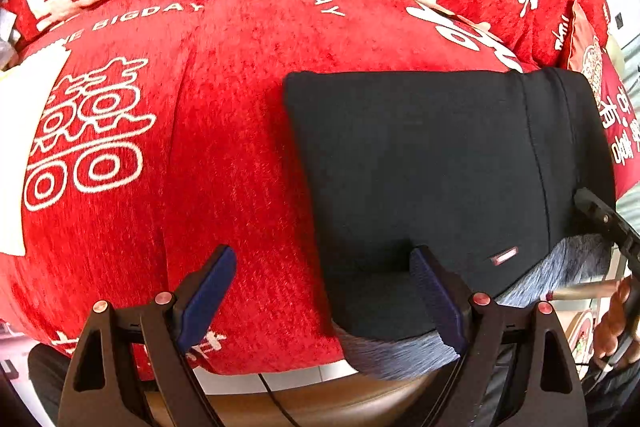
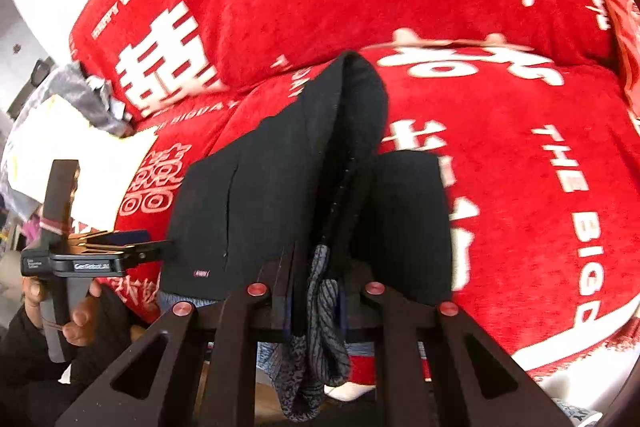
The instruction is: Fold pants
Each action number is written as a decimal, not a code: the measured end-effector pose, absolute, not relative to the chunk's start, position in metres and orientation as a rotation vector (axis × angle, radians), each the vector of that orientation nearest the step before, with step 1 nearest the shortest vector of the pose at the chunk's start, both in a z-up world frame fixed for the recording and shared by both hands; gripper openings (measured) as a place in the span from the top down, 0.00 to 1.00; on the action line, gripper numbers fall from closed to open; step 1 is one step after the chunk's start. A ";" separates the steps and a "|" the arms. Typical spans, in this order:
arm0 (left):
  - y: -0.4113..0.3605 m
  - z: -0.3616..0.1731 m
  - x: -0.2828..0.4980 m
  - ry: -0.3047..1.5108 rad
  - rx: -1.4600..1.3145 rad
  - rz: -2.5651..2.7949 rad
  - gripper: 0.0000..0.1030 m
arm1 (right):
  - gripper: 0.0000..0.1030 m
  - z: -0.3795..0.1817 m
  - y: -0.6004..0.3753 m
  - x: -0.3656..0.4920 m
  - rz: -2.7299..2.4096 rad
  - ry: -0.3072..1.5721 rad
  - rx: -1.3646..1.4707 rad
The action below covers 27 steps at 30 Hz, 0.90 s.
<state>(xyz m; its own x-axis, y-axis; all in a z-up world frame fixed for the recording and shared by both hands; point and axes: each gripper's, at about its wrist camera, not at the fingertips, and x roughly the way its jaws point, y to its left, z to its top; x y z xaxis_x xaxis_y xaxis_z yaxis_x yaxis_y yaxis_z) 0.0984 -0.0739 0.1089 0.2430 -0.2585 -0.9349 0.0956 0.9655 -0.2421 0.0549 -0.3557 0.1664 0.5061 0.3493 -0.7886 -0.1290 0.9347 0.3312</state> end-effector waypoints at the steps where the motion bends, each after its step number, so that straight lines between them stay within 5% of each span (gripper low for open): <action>1: -0.075 0.107 0.099 1.308 -0.139 -0.243 0.13 | 0.83 0.162 -0.361 0.058 0.268 1.010 0.251; 6: -0.093 0.090 0.103 1.337 -0.082 -0.237 0.13 | 0.80 0.117 -0.368 0.067 0.189 1.120 0.221; 11: -0.092 0.106 0.108 1.299 -0.105 -0.227 0.13 | 0.52 0.129 -0.376 0.062 0.138 1.087 0.220; 17: -0.103 0.125 0.140 1.245 -0.144 -0.194 0.13 | 0.34 0.174 -0.356 0.068 0.074 0.917 0.073; 27: -0.133 0.092 0.186 1.342 -0.090 -0.173 0.13 | 0.30 0.133 -0.296 0.153 0.174 1.028 -0.139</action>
